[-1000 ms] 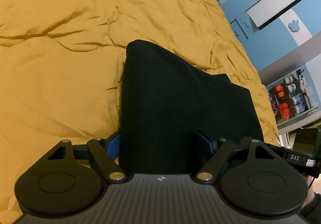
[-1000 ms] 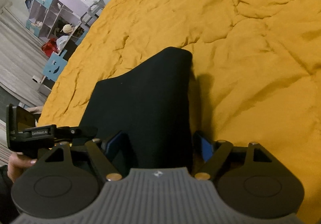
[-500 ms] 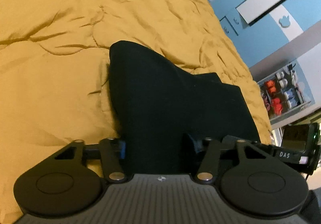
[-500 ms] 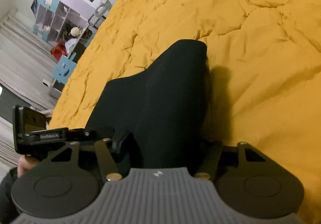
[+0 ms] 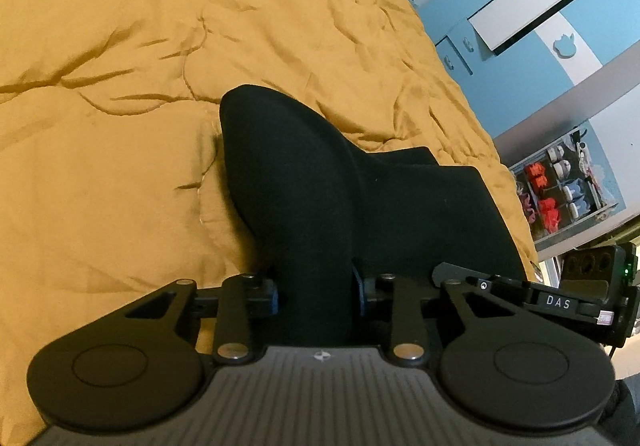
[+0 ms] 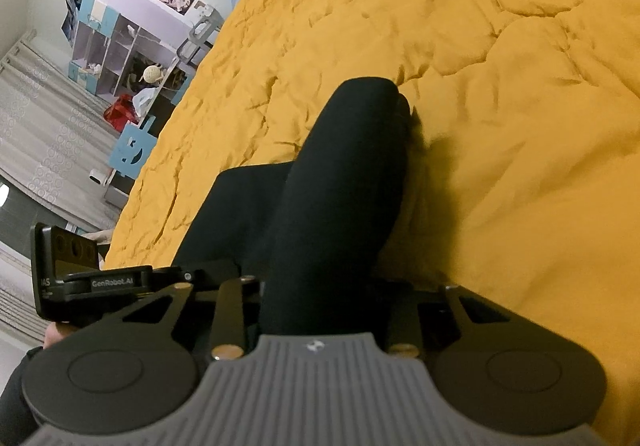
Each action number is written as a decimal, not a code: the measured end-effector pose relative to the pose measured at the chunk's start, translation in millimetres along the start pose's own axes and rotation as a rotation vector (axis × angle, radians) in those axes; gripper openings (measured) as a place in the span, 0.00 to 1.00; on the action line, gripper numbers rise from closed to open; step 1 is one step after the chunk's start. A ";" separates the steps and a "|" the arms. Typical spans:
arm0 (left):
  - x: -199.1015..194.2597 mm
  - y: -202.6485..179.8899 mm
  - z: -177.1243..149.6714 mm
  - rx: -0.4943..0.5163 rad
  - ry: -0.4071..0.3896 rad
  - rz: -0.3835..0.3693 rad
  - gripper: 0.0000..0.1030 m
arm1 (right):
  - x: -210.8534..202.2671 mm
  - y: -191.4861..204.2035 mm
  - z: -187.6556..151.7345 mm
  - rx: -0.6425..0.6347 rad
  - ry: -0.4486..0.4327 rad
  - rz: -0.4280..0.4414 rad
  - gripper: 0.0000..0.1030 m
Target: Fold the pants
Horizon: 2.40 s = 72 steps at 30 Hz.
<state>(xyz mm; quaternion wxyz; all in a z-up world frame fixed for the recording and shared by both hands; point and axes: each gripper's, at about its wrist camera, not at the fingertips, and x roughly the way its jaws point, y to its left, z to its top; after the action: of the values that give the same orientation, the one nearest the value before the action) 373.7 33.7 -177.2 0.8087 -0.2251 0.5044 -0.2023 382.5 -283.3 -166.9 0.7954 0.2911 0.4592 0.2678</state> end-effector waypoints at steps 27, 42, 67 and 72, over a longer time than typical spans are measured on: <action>-96.1 -26.1 -13.9 0.052 -0.132 -0.075 0.28 | -60.4 87.1 -3.0 -0.061 -0.080 0.092 0.23; -151.6 1.3 -13.6 0.055 -0.199 -0.073 0.28 | -48.8 162.4 -8.7 -0.140 -0.063 0.094 0.23; -255.1 150.1 37.6 -0.039 -0.284 0.065 0.28 | 142.2 310.0 26.2 -0.201 0.050 0.177 0.23; -260.1 182.6 46.8 -0.053 -0.267 0.096 0.28 | 189.4 320.0 24.8 -0.178 0.073 0.189 0.23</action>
<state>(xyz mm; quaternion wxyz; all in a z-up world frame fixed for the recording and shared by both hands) 328.0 334.6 -74.2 0.8711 -0.2470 0.4077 -0.1184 436.0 62.5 -38.7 0.7721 0.2514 0.4327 0.3916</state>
